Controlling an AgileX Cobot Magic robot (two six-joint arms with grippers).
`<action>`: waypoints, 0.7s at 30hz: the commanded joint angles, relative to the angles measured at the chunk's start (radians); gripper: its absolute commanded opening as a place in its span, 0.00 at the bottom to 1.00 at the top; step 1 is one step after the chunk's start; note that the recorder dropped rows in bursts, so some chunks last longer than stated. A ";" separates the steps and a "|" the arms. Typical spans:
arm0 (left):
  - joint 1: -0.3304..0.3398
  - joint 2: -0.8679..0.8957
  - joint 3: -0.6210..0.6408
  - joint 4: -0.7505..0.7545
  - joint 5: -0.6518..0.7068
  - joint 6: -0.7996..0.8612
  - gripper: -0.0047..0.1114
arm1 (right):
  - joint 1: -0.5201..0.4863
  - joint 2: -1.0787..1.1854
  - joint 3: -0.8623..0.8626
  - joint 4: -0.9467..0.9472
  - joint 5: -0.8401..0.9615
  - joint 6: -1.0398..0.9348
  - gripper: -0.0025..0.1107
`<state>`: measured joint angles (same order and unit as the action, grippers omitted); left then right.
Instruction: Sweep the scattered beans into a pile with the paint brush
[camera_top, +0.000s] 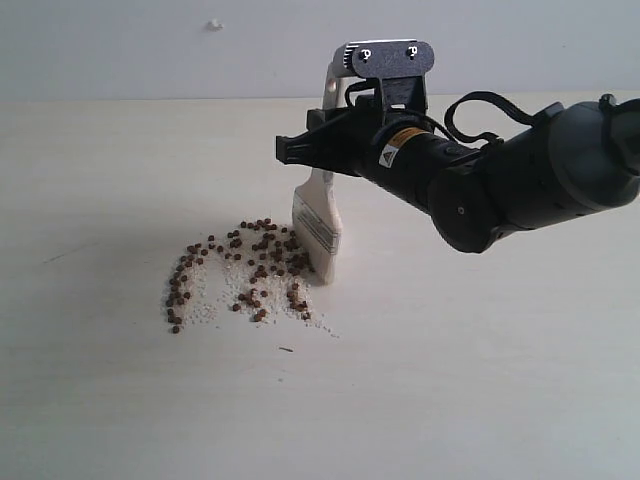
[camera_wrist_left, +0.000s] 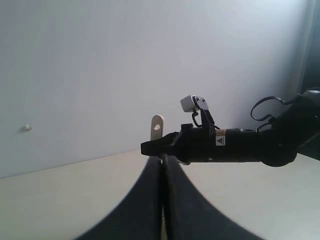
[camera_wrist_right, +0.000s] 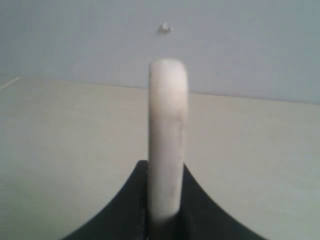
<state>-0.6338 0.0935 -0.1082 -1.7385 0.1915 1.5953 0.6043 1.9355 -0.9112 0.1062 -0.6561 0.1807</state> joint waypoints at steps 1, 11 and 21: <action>-0.003 -0.007 0.004 -0.006 -0.002 -0.002 0.04 | 0.001 0.008 -0.007 -0.011 0.008 0.008 0.02; -0.003 -0.007 0.004 -0.006 -0.002 -0.002 0.04 | 0.001 0.016 -0.007 -0.025 -0.015 0.013 0.02; -0.003 -0.007 0.004 -0.006 -0.002 -0.002 0.04 | 0.001 -0.057 -0.005 0.079 0.005 -0.074 0.02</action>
<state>-0.6338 0.0935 -0.1082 -1.7385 0.1915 1.5953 0.6043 1.9096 -0.9142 0.1773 -0.6464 0.1259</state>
